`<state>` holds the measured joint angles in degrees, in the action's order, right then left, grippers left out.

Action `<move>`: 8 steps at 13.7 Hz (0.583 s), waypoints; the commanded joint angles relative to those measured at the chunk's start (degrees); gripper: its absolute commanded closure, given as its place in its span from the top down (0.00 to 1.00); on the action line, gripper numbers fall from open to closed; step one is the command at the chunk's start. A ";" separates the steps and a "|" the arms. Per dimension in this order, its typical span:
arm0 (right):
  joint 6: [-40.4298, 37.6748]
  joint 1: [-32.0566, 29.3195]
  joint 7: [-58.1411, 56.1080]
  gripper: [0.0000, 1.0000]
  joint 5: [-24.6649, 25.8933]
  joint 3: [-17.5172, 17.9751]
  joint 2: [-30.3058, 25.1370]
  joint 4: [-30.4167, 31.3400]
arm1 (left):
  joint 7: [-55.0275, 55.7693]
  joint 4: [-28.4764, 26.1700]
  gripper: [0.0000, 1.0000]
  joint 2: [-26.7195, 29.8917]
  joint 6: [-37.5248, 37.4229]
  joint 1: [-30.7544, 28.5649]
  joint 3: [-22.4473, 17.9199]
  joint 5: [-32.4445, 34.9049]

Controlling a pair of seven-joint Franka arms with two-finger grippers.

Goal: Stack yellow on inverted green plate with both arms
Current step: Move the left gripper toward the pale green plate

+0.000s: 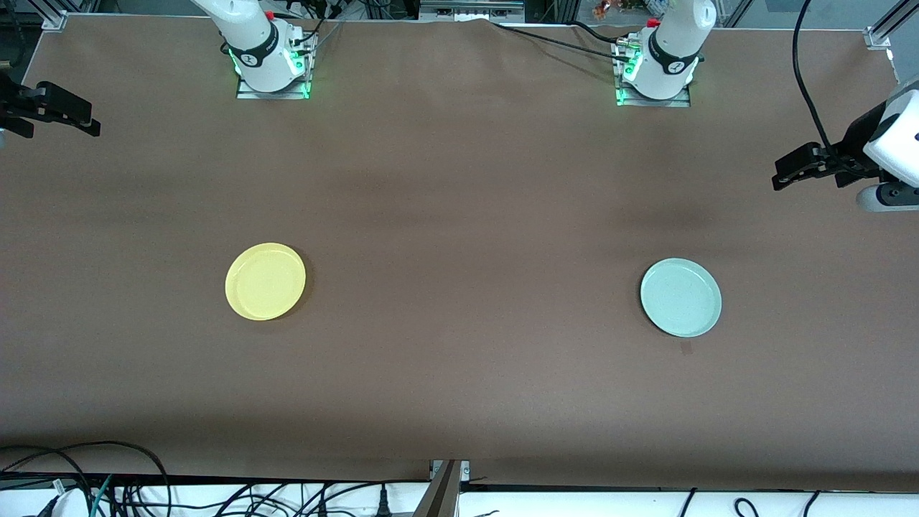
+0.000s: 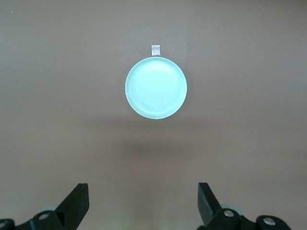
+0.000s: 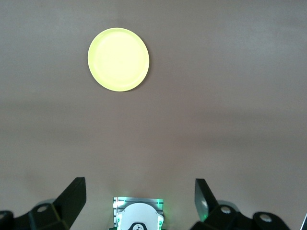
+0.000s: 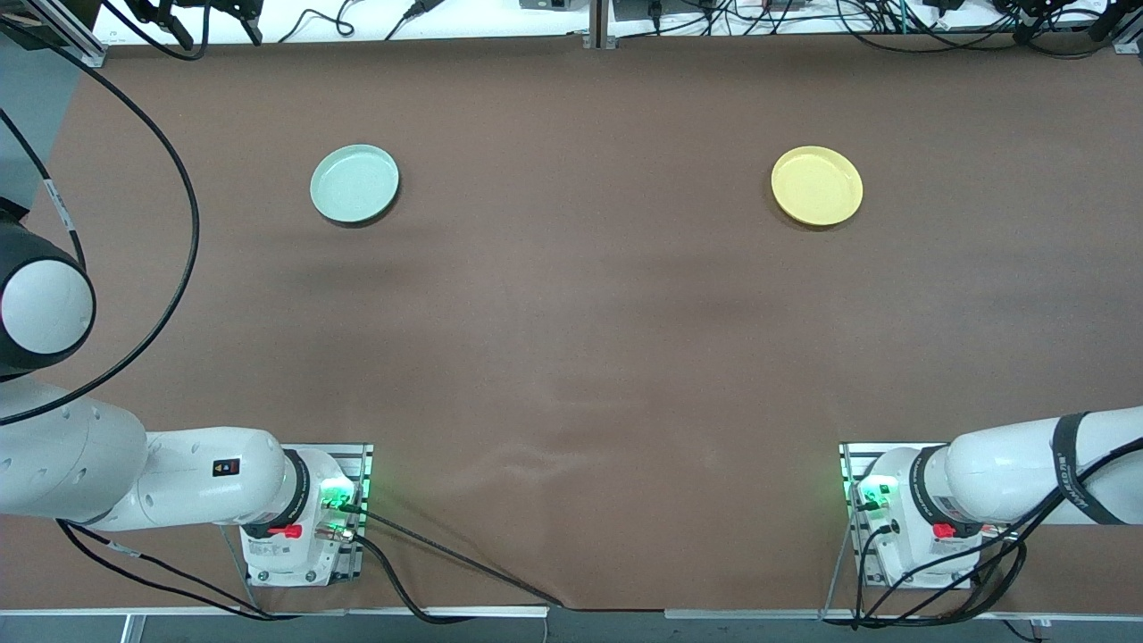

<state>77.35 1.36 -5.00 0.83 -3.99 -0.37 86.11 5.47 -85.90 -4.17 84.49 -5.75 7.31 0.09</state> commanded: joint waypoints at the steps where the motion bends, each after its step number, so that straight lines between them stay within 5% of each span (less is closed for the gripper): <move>1: 0.34 -0.30 0.60 1.00 0.23 0.21 -0.33 0.37 | -0.81 1.44 1.00 -0.40 -1.26 -0.23 -0.02 -1.32; 8: 0.43 -0.21 0.78 1.00 0.23 0.39 -0.33 0.37 | -0.72 1.09 1.00 -0.49 -2.22 -0.05 -0.02 -3.43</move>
<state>77.37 1.36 -4.98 0.83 -4.00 -0.37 86.11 5.47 -85.89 -4.19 83.57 -5.62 7.46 -1.72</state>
